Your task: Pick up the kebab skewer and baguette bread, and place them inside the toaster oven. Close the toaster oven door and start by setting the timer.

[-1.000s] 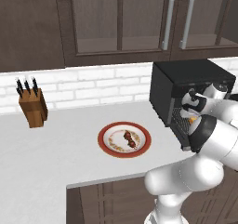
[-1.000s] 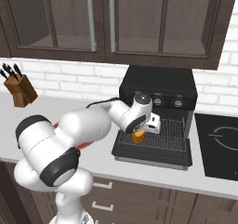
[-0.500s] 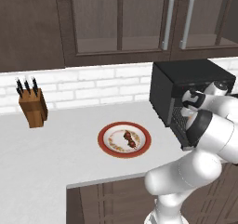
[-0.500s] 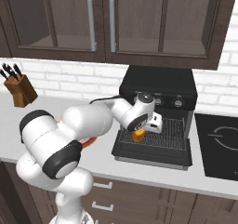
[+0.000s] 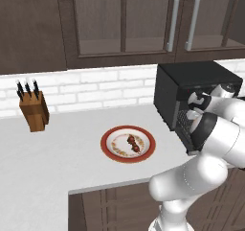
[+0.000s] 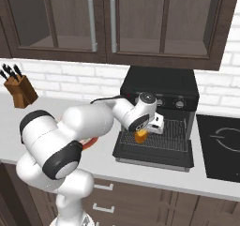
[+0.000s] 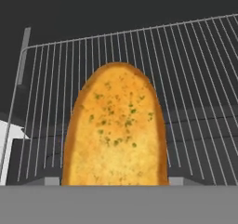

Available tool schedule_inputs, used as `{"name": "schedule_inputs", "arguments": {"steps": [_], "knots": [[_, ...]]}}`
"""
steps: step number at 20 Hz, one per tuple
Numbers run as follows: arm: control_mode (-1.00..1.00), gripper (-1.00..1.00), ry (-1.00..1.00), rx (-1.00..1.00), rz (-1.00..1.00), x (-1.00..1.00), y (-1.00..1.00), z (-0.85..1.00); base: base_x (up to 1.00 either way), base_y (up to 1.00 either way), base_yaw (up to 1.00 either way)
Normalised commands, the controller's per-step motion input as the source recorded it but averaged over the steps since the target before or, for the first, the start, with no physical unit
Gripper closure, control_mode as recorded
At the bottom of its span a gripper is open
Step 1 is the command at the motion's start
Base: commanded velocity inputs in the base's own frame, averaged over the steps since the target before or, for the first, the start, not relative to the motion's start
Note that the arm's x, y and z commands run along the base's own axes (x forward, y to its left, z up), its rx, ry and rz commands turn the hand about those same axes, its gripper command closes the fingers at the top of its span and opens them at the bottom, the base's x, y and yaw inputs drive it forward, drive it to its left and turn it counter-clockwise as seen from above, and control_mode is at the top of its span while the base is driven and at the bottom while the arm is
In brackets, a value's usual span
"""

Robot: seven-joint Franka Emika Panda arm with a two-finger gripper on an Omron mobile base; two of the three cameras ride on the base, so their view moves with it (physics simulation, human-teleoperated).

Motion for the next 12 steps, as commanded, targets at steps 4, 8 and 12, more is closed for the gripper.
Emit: {"name": "schedule_inputs", "arguments": {"steps": [4,8,12], "knots": [[-1.0,-1.0,-0.02,0.01,0.0,0.0,0.0,0.0,0.0,0.0,0.0],[-1.0,-1.0,0.0,0.03,0.0,-0.11,0.06,0.21,0.0,0.0,0.0],[-1.0,-1.0,0.0,0.0,0.0,-0.48,0.34,0.41,0.0,0.0,0.0]]}}
